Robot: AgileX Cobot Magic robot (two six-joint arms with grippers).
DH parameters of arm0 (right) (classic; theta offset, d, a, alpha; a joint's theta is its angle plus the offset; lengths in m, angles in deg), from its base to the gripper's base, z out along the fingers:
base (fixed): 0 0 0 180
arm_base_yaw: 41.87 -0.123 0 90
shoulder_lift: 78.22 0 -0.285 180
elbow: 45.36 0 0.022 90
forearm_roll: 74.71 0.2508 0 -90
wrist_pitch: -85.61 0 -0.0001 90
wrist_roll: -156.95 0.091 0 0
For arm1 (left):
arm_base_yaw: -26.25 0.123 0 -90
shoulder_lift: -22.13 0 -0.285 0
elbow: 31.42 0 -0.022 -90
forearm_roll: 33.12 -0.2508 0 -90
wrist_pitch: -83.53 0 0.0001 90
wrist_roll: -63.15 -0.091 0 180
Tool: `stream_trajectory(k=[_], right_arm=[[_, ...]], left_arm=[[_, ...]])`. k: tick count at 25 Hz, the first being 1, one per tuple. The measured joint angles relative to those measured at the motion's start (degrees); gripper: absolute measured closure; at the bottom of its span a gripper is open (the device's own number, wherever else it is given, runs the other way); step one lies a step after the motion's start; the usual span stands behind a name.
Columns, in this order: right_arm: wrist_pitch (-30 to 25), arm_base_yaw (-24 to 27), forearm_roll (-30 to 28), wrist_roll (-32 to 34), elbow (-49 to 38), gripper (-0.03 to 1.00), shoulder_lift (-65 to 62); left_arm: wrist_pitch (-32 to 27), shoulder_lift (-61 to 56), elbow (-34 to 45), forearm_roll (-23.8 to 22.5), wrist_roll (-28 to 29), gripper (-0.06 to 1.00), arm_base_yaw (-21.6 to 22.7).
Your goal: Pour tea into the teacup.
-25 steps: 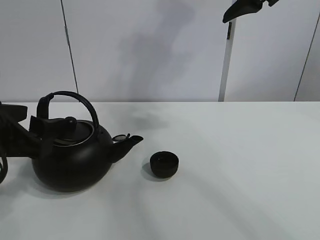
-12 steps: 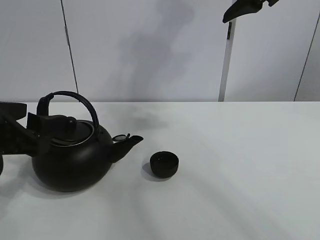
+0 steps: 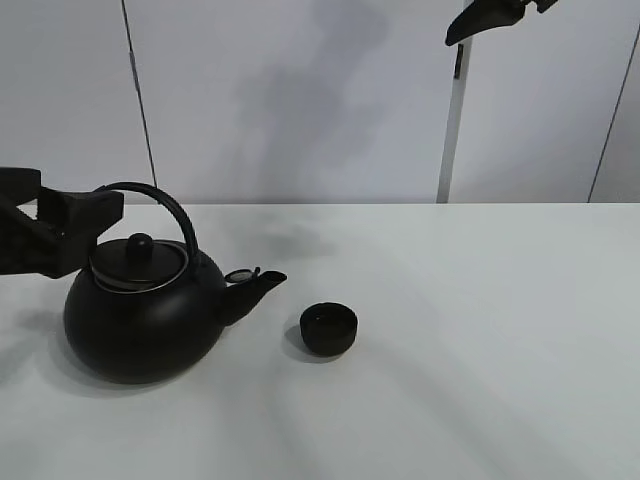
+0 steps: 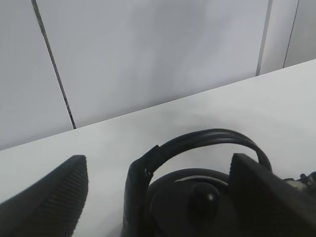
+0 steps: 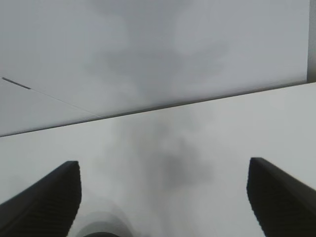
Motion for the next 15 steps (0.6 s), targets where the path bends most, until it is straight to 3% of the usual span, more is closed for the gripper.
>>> stream_trajectory(k=[4, 10, 15], right_arm=[[0.0, 0.0, 0.0, 0.0, 0.0, 0.34, 0.0], [0.0, 0.0, 0.0, 0.0, 0.0, 0.34, 0.0], [0.0, 0.0, 0.0, 0.0, 0.0, 0.34, 0.0]], left_arm=[[-4.4, -4.2, 0.0, 0.0, 0.2, 0.38, 0.0], [-17.4, -12.6, -0.6, -0.6, 2.3, 0.38, 0.0], [-41.3, -19.8, -8.9, -5.5, 9.6, 0.38, 0.0]])
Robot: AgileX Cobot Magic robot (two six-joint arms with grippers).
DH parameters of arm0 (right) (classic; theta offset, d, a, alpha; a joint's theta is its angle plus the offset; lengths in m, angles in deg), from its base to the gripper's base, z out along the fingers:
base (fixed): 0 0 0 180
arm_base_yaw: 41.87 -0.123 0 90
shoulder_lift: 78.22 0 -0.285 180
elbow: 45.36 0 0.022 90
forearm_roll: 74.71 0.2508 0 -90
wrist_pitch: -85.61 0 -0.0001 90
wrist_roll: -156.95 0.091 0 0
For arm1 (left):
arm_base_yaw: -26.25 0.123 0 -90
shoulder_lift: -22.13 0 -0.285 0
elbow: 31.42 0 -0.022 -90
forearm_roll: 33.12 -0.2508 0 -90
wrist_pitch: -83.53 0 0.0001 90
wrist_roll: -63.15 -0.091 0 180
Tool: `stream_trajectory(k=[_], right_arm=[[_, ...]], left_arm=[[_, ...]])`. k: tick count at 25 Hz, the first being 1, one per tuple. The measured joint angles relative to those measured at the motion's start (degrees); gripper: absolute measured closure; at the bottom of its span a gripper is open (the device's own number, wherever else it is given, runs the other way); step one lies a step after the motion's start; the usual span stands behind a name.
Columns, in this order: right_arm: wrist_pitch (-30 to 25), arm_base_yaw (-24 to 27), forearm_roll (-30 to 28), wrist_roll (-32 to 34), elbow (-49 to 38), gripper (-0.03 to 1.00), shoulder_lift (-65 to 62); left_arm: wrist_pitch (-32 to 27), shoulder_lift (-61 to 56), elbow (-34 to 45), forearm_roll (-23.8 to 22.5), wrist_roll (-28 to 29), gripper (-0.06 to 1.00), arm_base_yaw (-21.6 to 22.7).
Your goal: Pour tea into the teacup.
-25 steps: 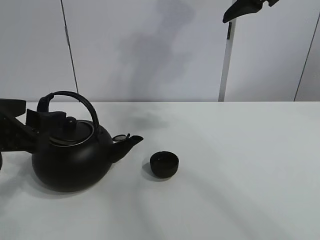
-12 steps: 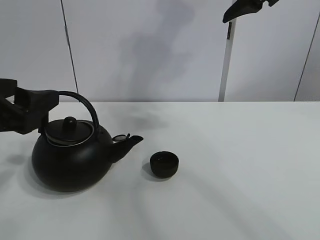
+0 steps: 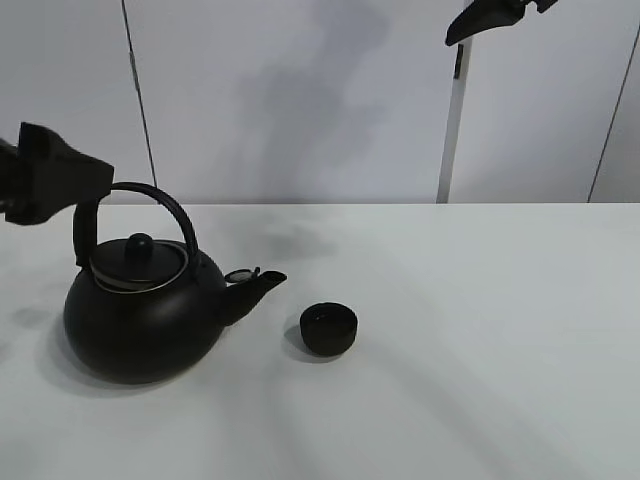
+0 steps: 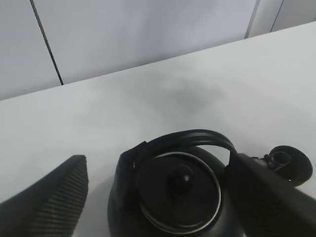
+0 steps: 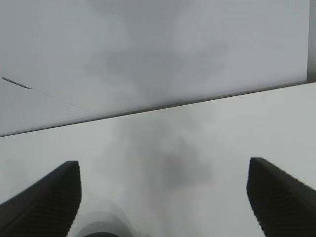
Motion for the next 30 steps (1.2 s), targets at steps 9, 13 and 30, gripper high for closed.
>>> stream_trajectory(k=[9, 13, 30], right_arm=[[0.0, 0.0, 0.0, 0.0, 0.0, 0.34, 0.0], [0.0, 0.0, 0.0, 0.0, 0.0, 0.34, 0.0], [-3.8, 0.0, 2.3, 0.9, 0.0, 0.34, 0.0]], left_arm=[[-46.5, -5.7, -28.3, 0.0, 7.7, 0.34, 0.0], [-60.3, -3.6, -40.7, 7.8, 1.6, 0.29, 0.0], [-86.0, 18.8, -68.0, 20.7, 2.0, 0.26, 0.0]])
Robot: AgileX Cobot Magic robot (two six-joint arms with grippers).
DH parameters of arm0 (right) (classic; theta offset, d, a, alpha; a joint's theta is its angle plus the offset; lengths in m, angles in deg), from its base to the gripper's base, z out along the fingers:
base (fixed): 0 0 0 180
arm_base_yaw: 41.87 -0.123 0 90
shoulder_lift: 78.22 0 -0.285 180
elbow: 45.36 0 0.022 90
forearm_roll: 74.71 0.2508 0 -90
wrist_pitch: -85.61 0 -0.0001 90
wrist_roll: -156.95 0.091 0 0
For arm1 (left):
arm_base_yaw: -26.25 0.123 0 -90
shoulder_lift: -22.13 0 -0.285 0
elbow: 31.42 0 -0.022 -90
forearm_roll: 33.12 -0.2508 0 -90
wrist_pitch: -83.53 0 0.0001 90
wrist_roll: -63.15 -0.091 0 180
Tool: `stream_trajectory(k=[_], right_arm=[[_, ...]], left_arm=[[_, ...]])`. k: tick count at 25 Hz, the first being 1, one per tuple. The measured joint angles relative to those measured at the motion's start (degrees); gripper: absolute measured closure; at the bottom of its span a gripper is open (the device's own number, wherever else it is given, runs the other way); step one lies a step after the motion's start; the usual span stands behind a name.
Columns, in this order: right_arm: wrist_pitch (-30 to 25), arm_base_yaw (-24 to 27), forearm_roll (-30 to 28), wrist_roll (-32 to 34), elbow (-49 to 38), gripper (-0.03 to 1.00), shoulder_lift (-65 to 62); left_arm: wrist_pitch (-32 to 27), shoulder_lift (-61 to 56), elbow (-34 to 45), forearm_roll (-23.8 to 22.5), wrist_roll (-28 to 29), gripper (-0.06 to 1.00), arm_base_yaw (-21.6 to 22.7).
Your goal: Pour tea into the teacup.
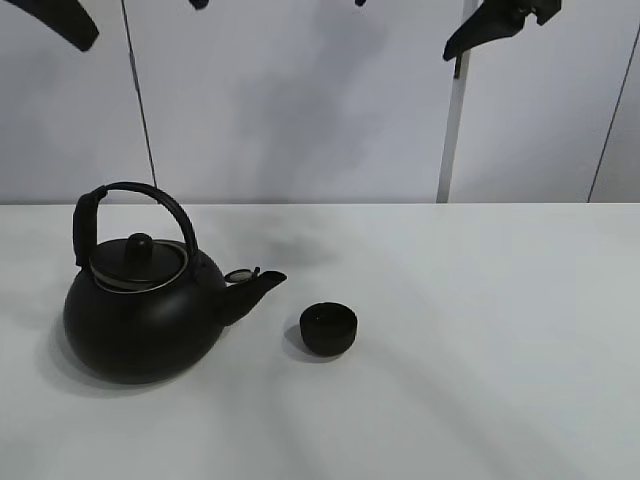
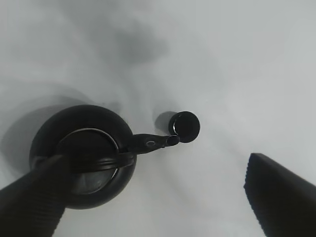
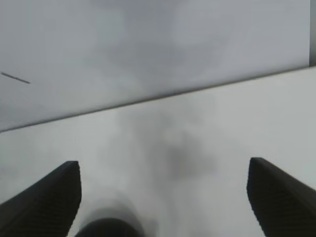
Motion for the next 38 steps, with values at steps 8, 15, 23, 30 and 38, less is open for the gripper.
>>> stream_trajectory(k=[8, 15, 23, 30, 38], right_arm=[[-14.6, 0.0, 4.3, 0.0, 0.0, 0.34, 0.0], [-17.5, 0.0, 4.5, 0.0, 0.0, 0.34, 0.0], [-17.9, 0.0, 5.1, 0.0, 0.0, 0.34, 0.0], [-17.9, 0.0, 5.6, 0.0, 0.0, 0.34, 0.0], [-18.6, 0.0, 5.6, 0.0, 0.0, 0.34, 0.0]], left_arm=[[0.6, 1.2, -0.1, 1.0, -0.2, 0.26, 0.0], [0.6, 1.2, -0.1, 1.1, -0.3, 0.26, 0.0], [0.0, 1.2, -0.1, 1.1, 2.3, 0.26, 0.0], [-3.1, 1.2, -0.1, 2.5, 4.6, 0.26, 0.0], [-2.8, 1.2, 5.3, 4.9, 4.6, 0.26, 0.0]])
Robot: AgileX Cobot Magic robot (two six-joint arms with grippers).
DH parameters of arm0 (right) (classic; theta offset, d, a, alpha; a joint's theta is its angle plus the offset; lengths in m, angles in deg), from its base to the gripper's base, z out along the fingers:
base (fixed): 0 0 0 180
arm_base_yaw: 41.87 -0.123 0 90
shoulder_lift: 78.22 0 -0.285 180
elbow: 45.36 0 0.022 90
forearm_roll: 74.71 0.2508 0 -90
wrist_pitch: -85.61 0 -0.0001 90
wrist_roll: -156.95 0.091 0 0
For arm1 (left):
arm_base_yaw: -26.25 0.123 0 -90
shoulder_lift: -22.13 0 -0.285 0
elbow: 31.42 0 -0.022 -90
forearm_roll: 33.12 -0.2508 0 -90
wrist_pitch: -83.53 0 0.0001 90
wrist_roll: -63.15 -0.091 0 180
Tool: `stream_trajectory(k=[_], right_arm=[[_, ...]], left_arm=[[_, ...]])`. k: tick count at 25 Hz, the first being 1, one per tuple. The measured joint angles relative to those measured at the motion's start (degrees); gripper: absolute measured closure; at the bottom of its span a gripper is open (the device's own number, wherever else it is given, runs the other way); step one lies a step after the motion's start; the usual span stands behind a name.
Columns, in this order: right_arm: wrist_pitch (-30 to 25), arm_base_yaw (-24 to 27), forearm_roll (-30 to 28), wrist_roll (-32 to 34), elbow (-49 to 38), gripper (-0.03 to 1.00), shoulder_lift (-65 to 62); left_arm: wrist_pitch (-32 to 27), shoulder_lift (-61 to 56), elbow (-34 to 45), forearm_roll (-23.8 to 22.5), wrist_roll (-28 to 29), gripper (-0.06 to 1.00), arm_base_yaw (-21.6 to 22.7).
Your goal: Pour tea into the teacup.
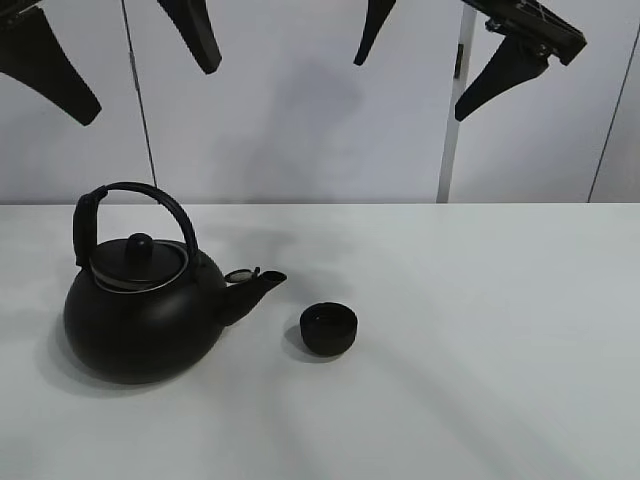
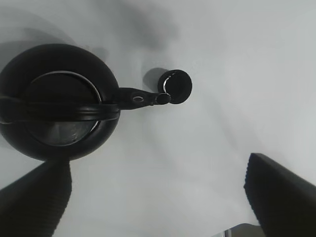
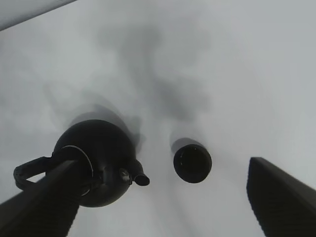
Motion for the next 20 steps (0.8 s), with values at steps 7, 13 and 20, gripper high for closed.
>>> stream_trajectory(k=[7, 13, 20], right_arm=[[-0.5, 0.0, 0.0, 0.0, 0.0, 0.34, 0.0], [-1.3, 0.0, -1.0, 0.0, 0.0, 0.34, 0.0], [-1.7, 0.0, -1.7, -0.1, 0.0, 0.34, 0.0]], left_arm=[[-0.4, 0.0, 0.3, 0.2, -0.6, 0.26, 0.0], [-1.3, 0.0, 0.3, 0.2, -2.0, 0.26, 0.0], [-0.8, 0.0, 0.3, 0.2, -2.5, 0.26, 0.0]])
